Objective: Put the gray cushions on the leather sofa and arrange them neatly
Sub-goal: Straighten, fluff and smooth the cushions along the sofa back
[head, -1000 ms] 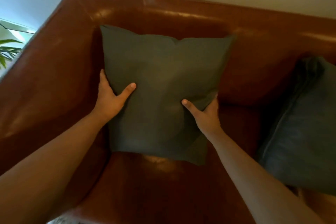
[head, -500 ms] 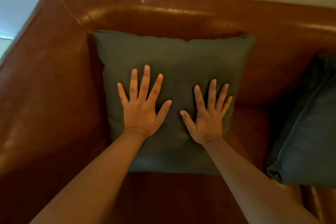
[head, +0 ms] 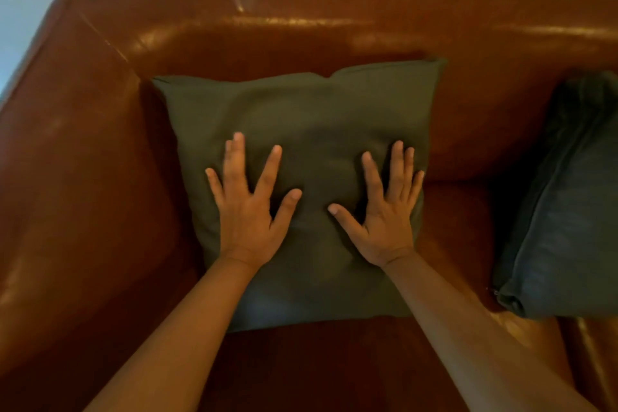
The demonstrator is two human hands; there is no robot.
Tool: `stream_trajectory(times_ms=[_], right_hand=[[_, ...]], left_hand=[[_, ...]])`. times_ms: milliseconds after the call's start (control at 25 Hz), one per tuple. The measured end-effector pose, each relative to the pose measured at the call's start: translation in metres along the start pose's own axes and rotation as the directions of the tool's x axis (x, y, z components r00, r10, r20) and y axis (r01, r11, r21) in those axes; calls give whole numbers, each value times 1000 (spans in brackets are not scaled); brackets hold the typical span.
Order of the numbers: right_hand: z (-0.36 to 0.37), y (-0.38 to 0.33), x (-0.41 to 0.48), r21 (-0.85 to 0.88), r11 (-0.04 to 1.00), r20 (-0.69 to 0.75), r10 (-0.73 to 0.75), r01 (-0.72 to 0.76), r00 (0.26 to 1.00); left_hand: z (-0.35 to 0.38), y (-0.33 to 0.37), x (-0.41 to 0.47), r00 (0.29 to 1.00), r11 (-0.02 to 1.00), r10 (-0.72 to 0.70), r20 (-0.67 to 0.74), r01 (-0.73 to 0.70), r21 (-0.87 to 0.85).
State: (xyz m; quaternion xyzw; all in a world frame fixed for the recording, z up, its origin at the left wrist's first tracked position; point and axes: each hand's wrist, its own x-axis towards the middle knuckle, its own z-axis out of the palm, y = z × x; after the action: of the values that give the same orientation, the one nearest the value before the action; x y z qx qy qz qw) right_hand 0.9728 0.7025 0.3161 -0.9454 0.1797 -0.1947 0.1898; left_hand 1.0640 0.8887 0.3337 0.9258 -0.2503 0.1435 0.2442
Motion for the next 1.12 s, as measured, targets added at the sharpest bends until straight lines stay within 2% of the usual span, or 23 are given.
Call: stream_trajectory(times_ms=[80,120,160,200,240,280,320,400,600,720,800,920,1120], right_hand=[[-11,6,-5,126,962,47,237,-241,970],[-18,11,-6,238,877,125,399,-418,908],[-26,16,-5,354,730,248,529,-585,811],[-33,20,-2,429,556,399,591,-712,701],[-38,24,1,462,400,533,588,-791,609],[-43,25,3,484,297,619,548,-823,562],[-47,25,4,511,252,654,507,-822,562],[-53,21,2,584,234,637,462,-777,617],[-72,15,-13,751,186,524,414,-633,744],[-81,23,-10,802,185,471,388,-568,792],[-75,30,-14,789,209,483,371,-578,794],[-63,31,-16,724,254,550,351,-642,758],[-56,32,-14,756,198,534,365,-623,763]], left_hand=[[-7,-10,-20,966,958,-241,-94,221,-185],[-8,-20,-29,905,872,-419,-78,377,-313],[-12,-28,-33,827,739,-562,20,513,-437],[-15,-37,-32,753,589,-636,166,614,-526],[-20,-43,-28,698,465,-647,307,680,-567],[-24,-47,-23,666,379,-625,406,715,-588],[-29,-47,-19,655,311,-597,463,721,-619],[-39,-41,-17,672,243,-561,483,691,-680],[-61,-22,-23,761,278,-523,384,578,-768],[-66,-26,-6,824,336,-440,356,518,-786],[-59,-31,-3,842,390,-379,384,522,-759],[-45,-32,-2,808,444,-359,467,588,-677],[-40,-36,1,807,400,-402,433,580,-709]])
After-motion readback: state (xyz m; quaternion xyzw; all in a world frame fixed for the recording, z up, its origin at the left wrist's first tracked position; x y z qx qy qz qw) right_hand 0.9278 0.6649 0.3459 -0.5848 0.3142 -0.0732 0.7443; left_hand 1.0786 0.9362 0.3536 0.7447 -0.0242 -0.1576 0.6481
